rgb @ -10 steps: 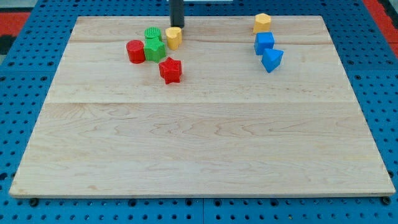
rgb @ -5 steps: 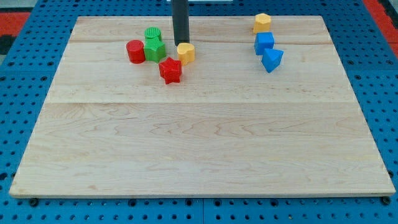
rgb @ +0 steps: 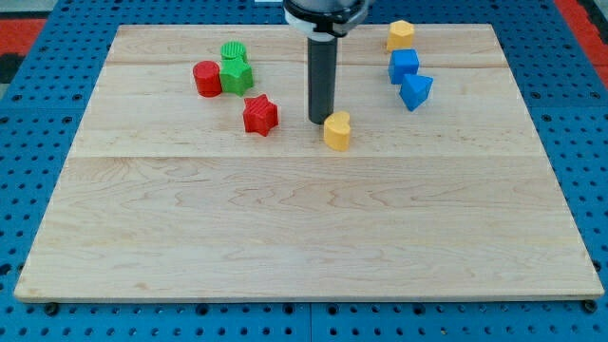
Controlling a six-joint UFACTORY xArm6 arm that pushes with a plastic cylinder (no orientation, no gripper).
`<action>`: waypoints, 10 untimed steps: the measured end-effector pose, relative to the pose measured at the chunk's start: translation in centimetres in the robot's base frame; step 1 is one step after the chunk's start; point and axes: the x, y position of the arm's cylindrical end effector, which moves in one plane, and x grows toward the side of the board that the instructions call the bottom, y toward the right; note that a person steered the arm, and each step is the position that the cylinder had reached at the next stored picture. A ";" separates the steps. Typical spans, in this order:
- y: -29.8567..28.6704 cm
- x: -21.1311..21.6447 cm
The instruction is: Move the yellow heart below to the blue triangle
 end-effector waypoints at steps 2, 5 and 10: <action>-0.7 4.0; 3.9 2.8; 4.9 3.5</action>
